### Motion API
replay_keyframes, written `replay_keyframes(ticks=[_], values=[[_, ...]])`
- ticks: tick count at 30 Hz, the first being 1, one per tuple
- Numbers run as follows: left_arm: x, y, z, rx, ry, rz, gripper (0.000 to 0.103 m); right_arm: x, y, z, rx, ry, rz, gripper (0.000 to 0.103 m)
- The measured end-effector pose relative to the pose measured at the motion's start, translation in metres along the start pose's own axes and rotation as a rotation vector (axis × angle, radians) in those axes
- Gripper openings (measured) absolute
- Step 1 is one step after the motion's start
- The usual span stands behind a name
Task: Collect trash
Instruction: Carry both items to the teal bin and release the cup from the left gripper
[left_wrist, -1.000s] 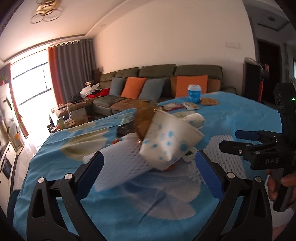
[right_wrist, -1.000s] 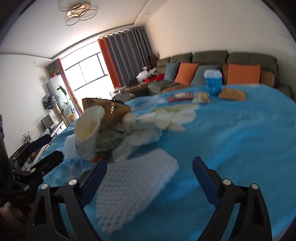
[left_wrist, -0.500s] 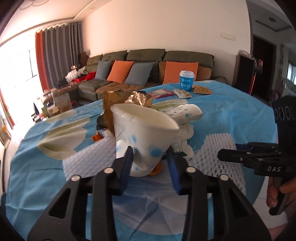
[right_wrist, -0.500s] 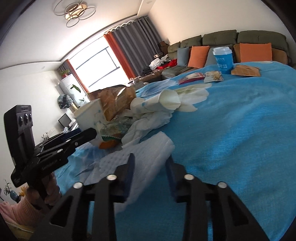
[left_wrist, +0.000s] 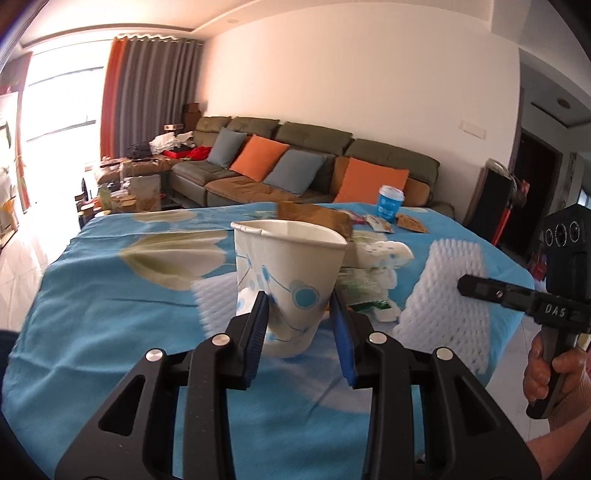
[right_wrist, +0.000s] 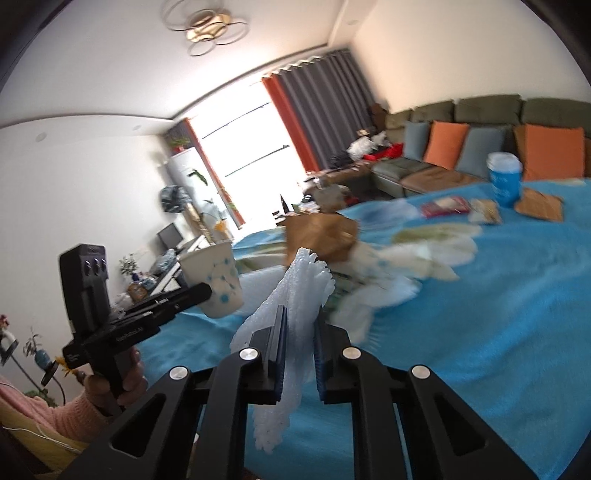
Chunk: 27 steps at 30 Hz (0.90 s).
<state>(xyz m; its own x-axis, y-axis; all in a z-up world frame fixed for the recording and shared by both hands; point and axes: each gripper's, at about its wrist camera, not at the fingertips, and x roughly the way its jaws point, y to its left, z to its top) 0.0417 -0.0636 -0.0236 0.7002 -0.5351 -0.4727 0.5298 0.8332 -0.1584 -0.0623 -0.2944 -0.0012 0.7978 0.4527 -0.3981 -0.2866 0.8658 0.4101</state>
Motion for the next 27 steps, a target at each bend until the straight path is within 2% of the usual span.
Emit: replay_keyframes(ticks=[6, 15, 23, 27], values=[[-0.048, 0.041, -0.006, -0.055, -0.044, 0.089, 0.034, 0.025, 0.039, 0.014, -0.062, 0.011, 0.084, 0.012], [-0.126, 0.128, -0.022, -0.148, -0.073, 0.335, 0.034, 0.112, 0.106, 0.031, -0.134, 0.111, 0.233, 0.012], [-0.185, 0.209, -0.035, -0.211, -0.059, 0.521, 0.034, 0.189, 0.170, 0.043, -0.222, 0.211, 0.343, 0.012], [-0.206, 0.248, -0.046, -0.239, -0.033, 0.572, 0.034, 0.218, 0.200, 0.048, -0.249, 0.238, 0.382, 0.012]])
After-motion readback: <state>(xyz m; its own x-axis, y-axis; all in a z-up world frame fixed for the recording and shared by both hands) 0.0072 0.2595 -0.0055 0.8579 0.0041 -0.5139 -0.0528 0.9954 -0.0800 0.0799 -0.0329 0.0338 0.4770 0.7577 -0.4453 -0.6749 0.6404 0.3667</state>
